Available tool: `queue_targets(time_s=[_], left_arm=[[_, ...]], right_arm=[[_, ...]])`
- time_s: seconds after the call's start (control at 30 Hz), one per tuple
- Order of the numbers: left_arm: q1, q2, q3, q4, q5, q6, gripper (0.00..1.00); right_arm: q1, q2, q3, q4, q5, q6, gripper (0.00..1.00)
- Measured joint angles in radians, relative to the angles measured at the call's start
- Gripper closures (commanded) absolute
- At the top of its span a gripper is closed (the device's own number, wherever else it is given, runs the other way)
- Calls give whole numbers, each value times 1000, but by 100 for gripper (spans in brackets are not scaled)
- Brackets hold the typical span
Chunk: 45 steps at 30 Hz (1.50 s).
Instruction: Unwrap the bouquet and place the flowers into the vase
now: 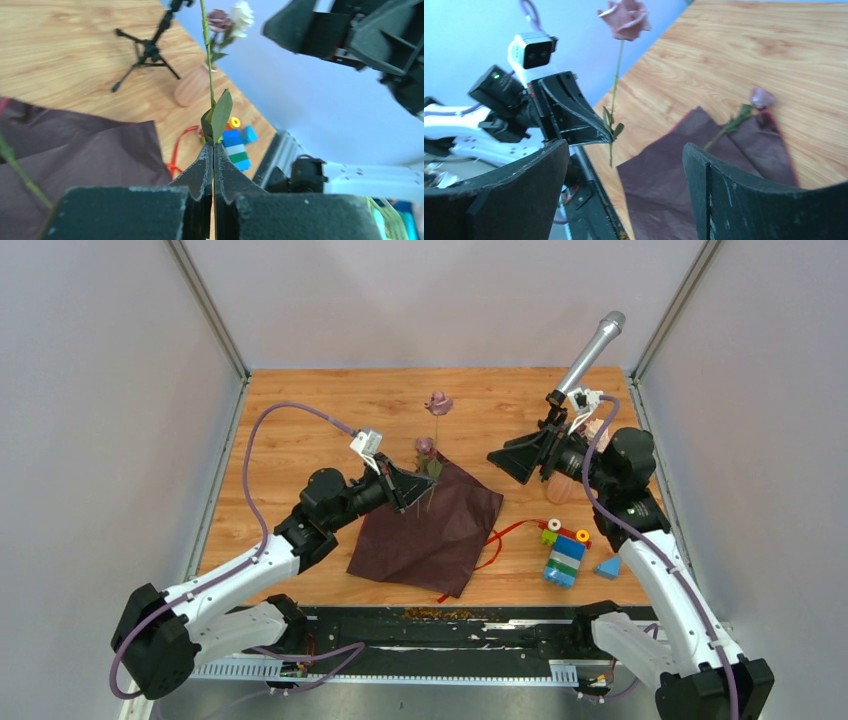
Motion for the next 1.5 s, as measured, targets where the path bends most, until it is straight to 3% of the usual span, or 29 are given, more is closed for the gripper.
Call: queue_targets(time_s=[0.37, 0.57, 0.9, 1.03, 1.17, 1.27, 1.33, 1.4, 1.5], left_arm=[[0, 0, 0, 140, 233, -31, 100], [0, 0, -1, 167, 276, -39, 100], [0, -2, -3, 147, 295, -37, 100], [0, -12, -3, 117, 277, -18, 100], [0, -20, 2, 79, 259, 8, 67], [0, -20, 9, 24, 253, 35, 27], [0, -19, 18, -18, 248, 58, 8], [0, -20, 33, -63, 242, 82, 1], [1, -19, 77, -156, 237, 132, 0]], right_arm=[[222, 106, 18, 163, -45, 109, 24], [283, 191, 29, 253, -29, 167, 44], [338, 266, 43, 345, -8, 224, 99], [339, 265, 46, 341, 9, 214, 100], [341, 256, 46, 311, 34, 185, 100], [344, 233, 49, 257, 73, 134, 100], [346, 211, 60, 206, 105, 93, 100], [348, 188, 77, 150, 142, 50, 100], [351, 151, 108, 47, 230, -19, 100]])
